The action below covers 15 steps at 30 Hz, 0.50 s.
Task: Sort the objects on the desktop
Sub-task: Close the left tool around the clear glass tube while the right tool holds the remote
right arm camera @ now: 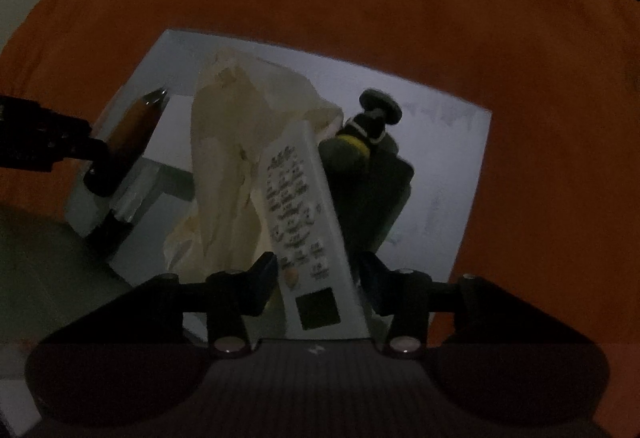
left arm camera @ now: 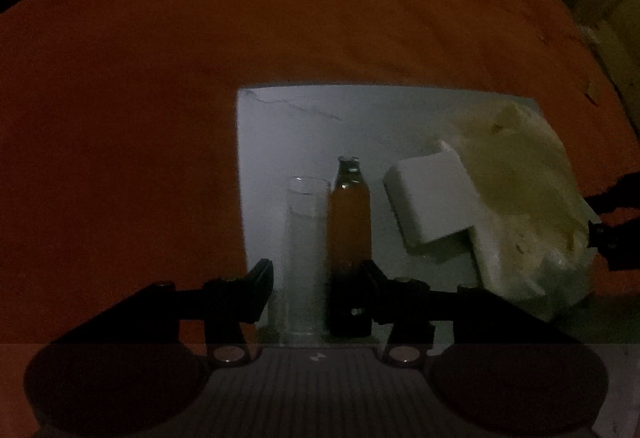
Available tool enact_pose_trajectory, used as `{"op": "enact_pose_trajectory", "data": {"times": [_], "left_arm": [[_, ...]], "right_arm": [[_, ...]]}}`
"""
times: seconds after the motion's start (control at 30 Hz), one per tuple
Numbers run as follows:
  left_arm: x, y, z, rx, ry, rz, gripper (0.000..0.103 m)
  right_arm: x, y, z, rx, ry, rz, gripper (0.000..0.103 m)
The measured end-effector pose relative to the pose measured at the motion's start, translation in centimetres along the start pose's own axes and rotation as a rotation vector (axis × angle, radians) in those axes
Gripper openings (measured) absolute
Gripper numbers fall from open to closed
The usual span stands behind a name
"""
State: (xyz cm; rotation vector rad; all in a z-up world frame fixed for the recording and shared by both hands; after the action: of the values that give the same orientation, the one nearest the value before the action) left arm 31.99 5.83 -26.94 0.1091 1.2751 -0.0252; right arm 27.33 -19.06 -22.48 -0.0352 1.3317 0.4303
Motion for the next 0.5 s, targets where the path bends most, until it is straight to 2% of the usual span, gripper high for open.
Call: {"op": "enact_pose_trajectory", "data": {"times": [0.07,0.27,0.4,0.5], "left_arm": [[0.1,0.5,0.0,-0.016,0.002,0.003,0.043],[0.4,1.1,0.0,-0.025,0.006,0.022,0.043],[0.4,0.1,-0.2,0.01,0.006,0.027,0.043],[0.7,-0.7,-0.2,0.032,0.014,0.027,0.043]], "right_arm": [[-0.2,0.5,0.1,-0.04,-0.012,-0.029,0.055],[0.0,1.7,0.2,-0.14,-0.011,-0.071,0.055],[0.4,2.5,0.4,-0.177,0.008,-0.066,0.055],[1.0,3.2,0.5,-0.23,0.029,-0.104,0.055]]}}
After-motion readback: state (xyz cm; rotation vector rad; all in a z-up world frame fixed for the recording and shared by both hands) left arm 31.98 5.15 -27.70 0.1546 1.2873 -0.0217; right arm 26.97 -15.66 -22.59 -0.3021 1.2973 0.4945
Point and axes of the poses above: each gripper's, at about its wrist camera, not at the fingertips, and x roughly the way its jaws point, y to its left, z to its top, the point moved 4 cm from there along x, roughly the way its jaws point, and after that the axes turned 11 degrees about z, right-handed, at the moved point
